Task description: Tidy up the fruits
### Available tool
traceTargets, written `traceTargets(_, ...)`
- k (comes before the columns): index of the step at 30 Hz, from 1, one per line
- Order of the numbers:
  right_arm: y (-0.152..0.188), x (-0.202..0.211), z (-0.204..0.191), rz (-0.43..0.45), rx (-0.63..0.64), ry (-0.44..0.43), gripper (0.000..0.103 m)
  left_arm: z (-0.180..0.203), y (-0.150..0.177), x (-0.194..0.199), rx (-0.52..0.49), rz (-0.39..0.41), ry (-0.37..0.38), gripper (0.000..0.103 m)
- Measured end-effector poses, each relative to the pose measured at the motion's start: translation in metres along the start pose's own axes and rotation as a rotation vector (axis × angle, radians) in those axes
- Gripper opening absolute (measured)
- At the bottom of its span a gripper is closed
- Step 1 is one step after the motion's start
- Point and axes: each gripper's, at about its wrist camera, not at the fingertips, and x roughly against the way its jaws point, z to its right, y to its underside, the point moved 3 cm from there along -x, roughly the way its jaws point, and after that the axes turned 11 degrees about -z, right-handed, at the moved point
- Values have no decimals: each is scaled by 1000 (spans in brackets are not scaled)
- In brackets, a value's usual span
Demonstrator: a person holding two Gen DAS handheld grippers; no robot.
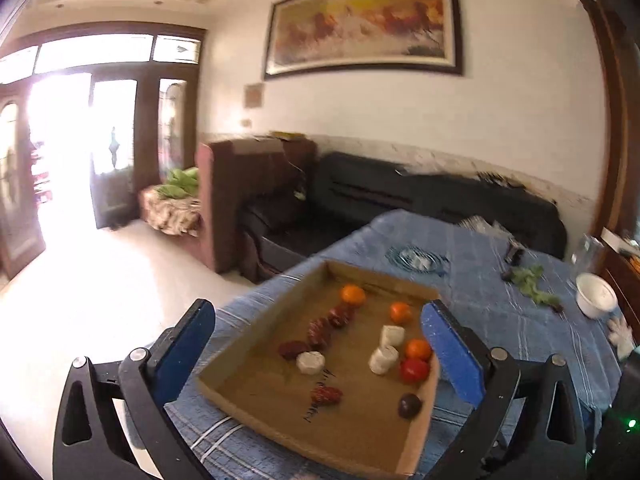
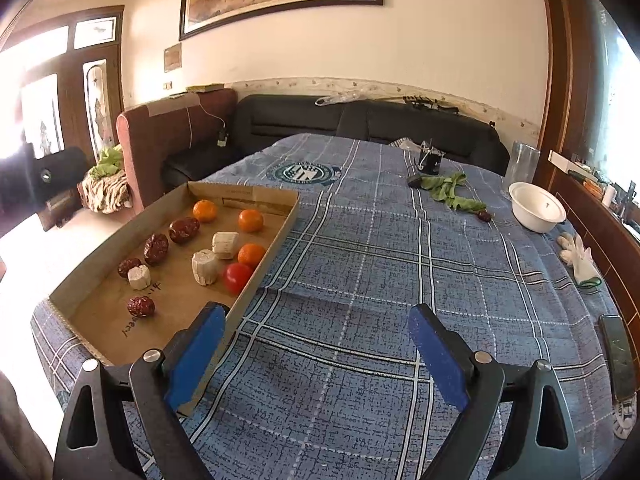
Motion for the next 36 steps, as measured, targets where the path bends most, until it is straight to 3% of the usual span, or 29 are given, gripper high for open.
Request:
traceTargets(4, 2, 5, 3, 10, -3, -15, 98, -6, 0, 7, 32, 18, -20, 103)
traceTargets(11, 5, 7, 1, 8, 10, -41, 98, 0, 3, -9, -2, -108, 55, 103)
traceTargets(17, 4, 5, 1, -1, 4, -53, 99, 6, 9, -17, -25, -157, 85, 103)
traceTargets(36, 0, -8, -27, -24, 86, -91, 100, 11, 18, -35, -64, -213, 117, 103)
